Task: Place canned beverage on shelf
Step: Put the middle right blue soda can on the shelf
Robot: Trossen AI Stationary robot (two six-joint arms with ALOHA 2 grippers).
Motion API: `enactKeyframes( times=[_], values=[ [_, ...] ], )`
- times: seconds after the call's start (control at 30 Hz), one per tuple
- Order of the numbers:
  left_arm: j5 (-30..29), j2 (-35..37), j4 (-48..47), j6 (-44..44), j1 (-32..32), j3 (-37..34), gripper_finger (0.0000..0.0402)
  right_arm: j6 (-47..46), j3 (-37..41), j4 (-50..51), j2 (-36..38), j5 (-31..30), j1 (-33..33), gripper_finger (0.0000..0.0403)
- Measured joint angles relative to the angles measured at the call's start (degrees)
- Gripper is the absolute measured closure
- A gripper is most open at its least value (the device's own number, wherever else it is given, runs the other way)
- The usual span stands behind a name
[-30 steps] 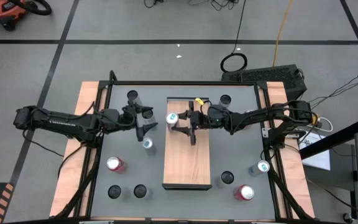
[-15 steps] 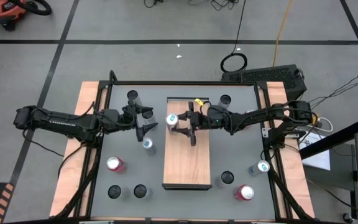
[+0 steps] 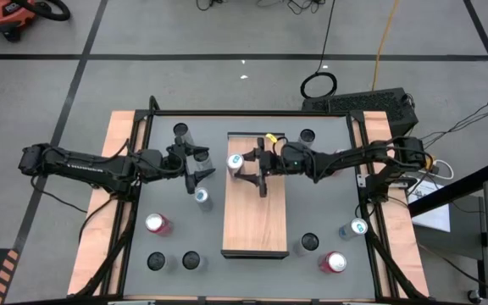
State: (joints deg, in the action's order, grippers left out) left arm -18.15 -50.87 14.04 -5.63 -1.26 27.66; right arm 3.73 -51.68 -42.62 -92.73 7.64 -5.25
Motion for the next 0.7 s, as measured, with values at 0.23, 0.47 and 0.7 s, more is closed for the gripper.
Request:
enactKeyframes(
  times=[0.23,0.47,0.7],
  values=[
    [0.7,0.0,0.0,0.2,0.0,0.0,0.0041,-2.2,0.0,1.1,0.0,0.2,-1.4,0.0184],
    [1.6,0.0,0.0,0.6,0.0,0.0,0.0041,-3.1,-0.1,1.3,0.0,0.2,-1.5,0.0153],
    [1.6,0.0,0.0,1.5,0.0,0.0,0.0041,-3.5,0.0,0.8,0.1,0.1,-0.7,0.0125]
  ],
)
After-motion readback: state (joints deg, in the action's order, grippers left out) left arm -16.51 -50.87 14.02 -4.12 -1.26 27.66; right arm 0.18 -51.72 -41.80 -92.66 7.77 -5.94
